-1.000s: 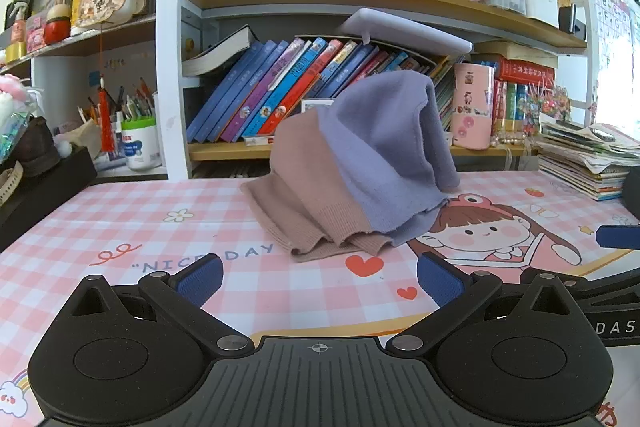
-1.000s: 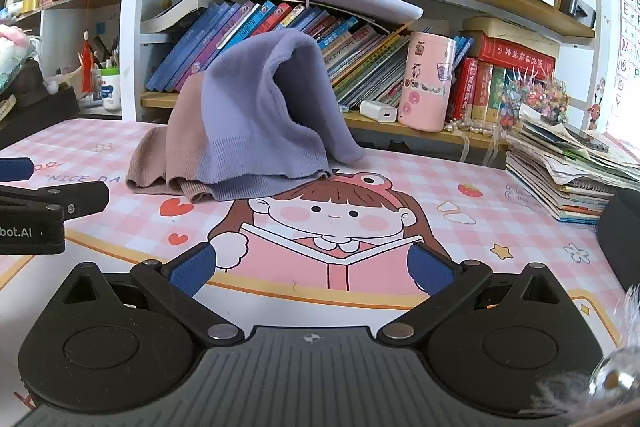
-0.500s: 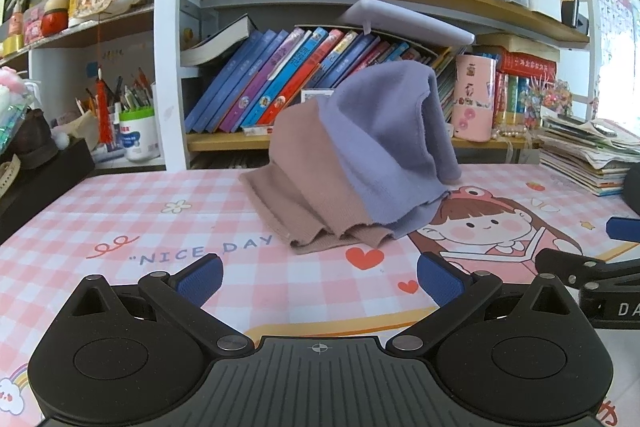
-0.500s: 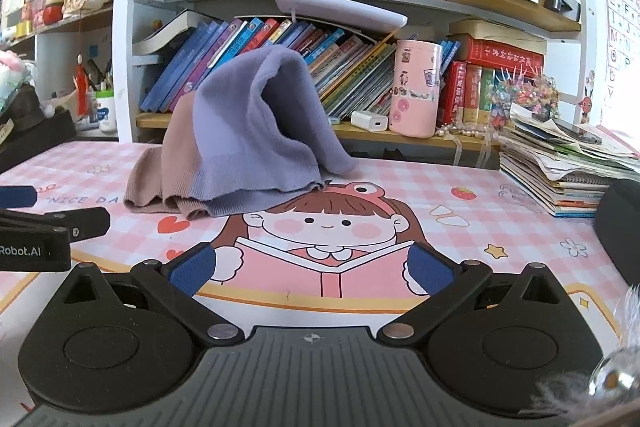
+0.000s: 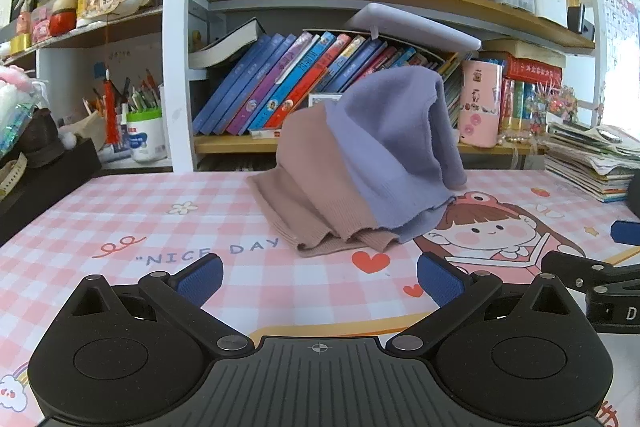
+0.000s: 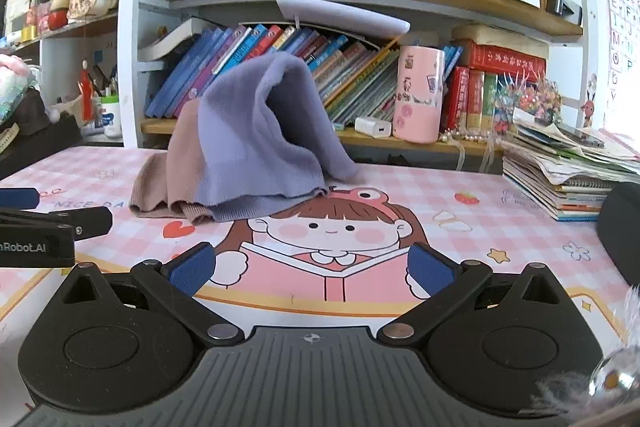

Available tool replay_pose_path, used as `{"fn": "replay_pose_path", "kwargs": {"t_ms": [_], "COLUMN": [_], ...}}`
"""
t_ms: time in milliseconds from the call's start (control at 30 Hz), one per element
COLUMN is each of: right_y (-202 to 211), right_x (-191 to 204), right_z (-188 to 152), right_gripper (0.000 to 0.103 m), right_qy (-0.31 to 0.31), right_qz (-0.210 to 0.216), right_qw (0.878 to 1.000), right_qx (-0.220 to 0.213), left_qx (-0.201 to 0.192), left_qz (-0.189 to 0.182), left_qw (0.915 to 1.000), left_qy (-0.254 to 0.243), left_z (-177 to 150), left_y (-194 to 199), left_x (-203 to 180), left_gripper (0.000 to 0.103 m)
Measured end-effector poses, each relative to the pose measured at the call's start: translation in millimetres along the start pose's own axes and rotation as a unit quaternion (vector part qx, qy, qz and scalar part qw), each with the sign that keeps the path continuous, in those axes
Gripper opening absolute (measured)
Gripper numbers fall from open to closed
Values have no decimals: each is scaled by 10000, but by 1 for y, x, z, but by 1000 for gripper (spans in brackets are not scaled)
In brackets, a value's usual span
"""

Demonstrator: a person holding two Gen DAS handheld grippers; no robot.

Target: Fold clothes

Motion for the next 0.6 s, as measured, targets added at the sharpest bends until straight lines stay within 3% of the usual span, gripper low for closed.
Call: {"fn": "replay_pose_path", "kwargs": {"t_ms": [600], "right_y": [15], "right_x": [2], "right_z": [1], "right_gripper": [103], "right_qy": [79], "right_qz": [53], "right_qw": [9989], "right_qx": [-453], "left_qx": [-19], "left_qz": [40], "left_qw": [10000], "left_qy": [75], "left_z": [0], "left_y": [0], "left_x": [3], "left_gripper": [103]}}
Point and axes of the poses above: each gripper's, at about its wrist camera, not at the fingertips, and y roughly against the way its jaws point, x to its left, z to its top, the point moved 3 cm from there along -y, roughly the way its jaws point, and after that the axes turned 1 degree about -y, right-handed, at the moved point
